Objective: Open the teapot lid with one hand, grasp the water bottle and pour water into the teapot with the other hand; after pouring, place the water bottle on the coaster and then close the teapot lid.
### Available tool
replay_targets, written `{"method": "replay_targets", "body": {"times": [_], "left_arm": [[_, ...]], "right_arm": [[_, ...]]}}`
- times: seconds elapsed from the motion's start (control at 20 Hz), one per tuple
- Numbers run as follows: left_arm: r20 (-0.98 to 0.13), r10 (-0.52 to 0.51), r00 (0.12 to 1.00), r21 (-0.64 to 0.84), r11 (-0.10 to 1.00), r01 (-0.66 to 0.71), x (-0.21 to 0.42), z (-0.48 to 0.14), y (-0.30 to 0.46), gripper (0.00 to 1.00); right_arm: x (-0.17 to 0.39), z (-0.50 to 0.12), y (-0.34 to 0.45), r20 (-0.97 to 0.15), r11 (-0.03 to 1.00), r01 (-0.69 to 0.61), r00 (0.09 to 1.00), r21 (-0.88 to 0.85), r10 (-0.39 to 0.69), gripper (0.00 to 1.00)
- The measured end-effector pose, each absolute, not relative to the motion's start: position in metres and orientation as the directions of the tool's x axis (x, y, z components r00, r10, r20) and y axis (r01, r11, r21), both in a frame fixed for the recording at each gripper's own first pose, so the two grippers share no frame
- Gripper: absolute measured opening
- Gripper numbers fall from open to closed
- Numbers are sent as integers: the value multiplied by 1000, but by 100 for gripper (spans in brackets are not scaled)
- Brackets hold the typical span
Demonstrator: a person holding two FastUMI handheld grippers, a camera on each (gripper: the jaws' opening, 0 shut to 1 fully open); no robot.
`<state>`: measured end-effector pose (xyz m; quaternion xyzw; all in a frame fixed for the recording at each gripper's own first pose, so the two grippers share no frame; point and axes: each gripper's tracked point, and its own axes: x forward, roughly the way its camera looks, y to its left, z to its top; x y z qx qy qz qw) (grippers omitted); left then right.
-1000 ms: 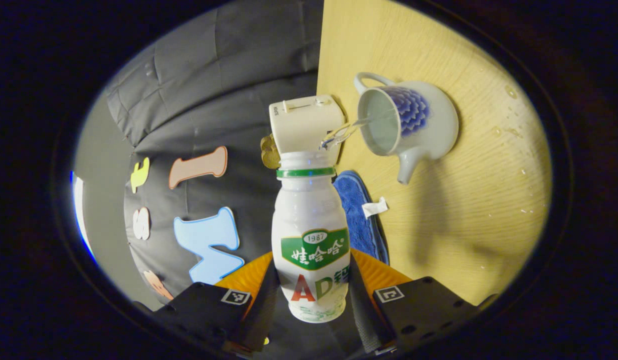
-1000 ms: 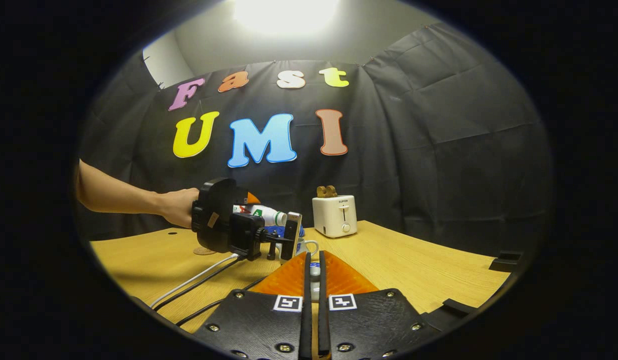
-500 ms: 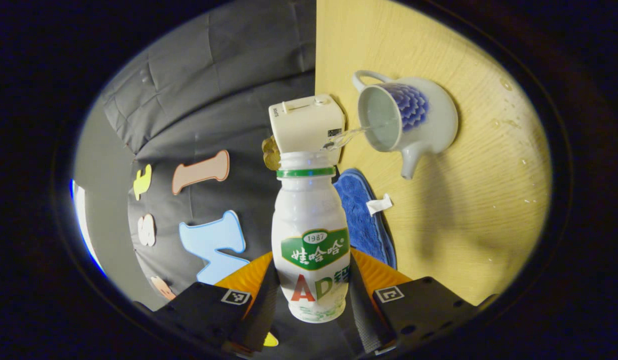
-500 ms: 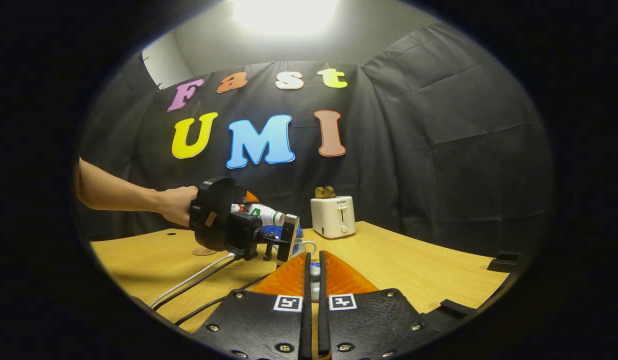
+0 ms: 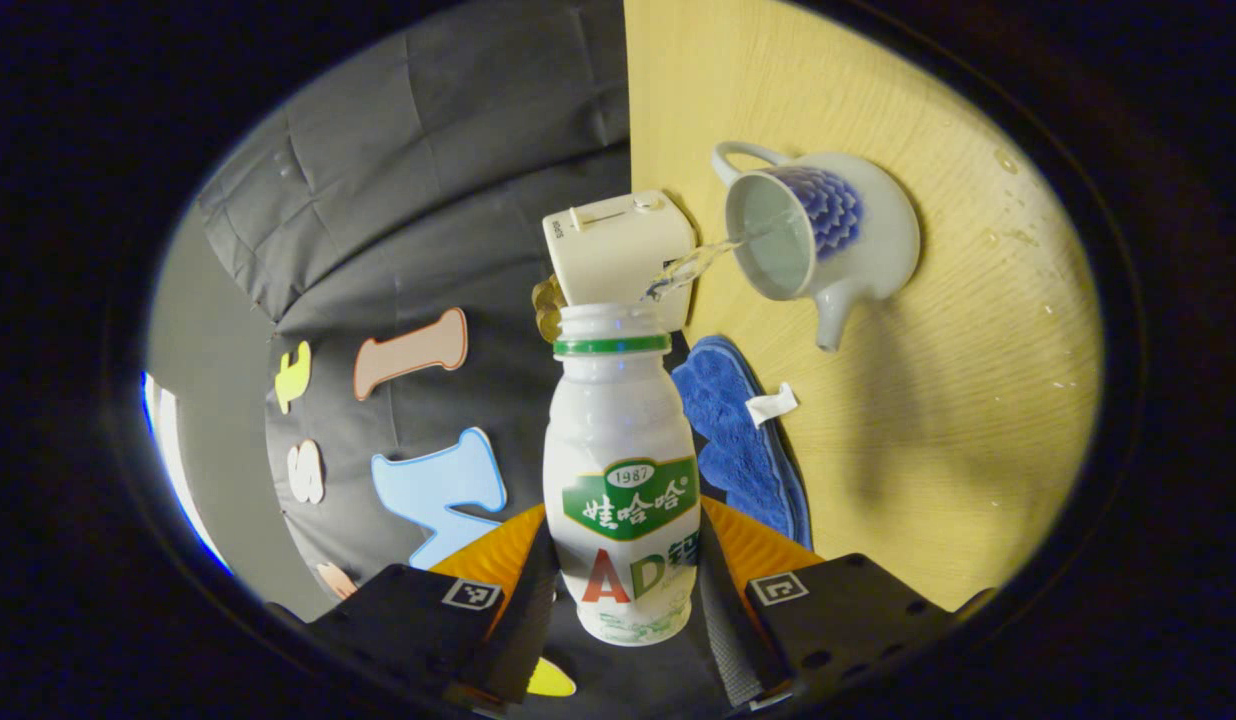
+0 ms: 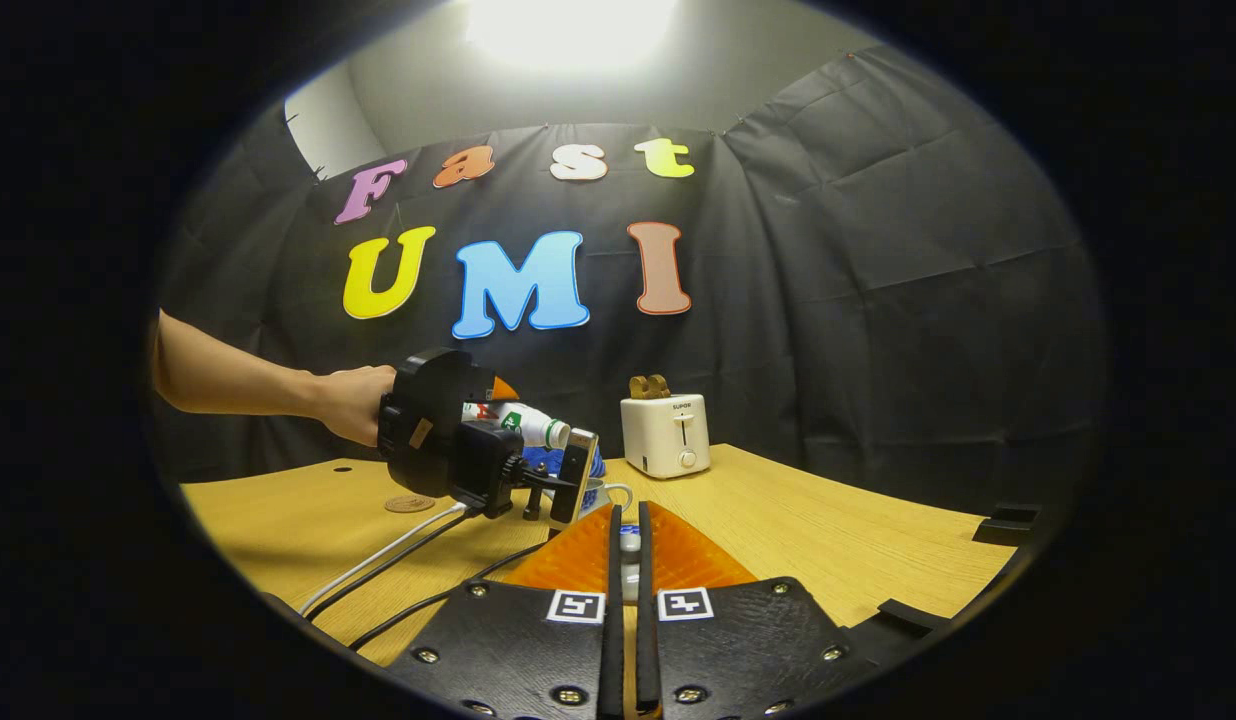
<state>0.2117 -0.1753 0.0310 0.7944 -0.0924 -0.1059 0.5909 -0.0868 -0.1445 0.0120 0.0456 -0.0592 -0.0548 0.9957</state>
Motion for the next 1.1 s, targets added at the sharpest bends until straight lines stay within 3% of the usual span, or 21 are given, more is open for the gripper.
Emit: {"method": "replay_targets", "body": {"times": [0.05,0.1,0.2,0.25,0.3,0.45,0.5,0.55,0.6,0.7,0.75,1.1], "left_arm": [[-58,-272,961,958,-287,-24,213,31,-175,75],[-58,-271,961,958,-287,-23,213,30,-175,80],[-56,-272,961,954,-300,-29,214,32,-175,75],[-53,-275,960,950,-310,-36,214,33,-175,80],[-52,-277,959,947,-318,-41,214,33,-175,75],[-52,-284,957,939,-341,-50,212,34,-177,75],[-52,-288,956,935,-351,-55,212,34,-178,80],[-52,-290,956,931,-360,-59,211,34,-179,75],[-52,-291,955,928,-368,-61,210,34,-179,80],[-54,-296,954,924,-378,-65,208,34,-182,80],[-55,-298,953,922,-381,-67,208,34,-183,75],[-59,-312,948,891,-445,-91,203,36,-189,75]], "right_arm": [[-87,12,-145,115,990,103,987,98,-114,5],[-87,13,-145,115,990,104,987,98,-115,5],[-87,14,-145,117,990,105,986,97,-116,5],[-89,13,-146,117,990,105,986,99,-116,5],[-89,14,-145,117,990,105,986,99,-116,5],[-90,13,-145,116,990,104,986,99,-115,5],[-90,14,-146,117,990,104,986,99,-116,5],[-90,14,-146,120,990,105,986,99,-116,5],[-91,15,-146,120,990,105,986,99,-116,5],[-92,15,-147,122,989,106,986,101,-118,5],[-92,15,-148,122,989,106,985,102,-118,5],[-92,15,-149,123,989,108,985,105,-121,5]]}}
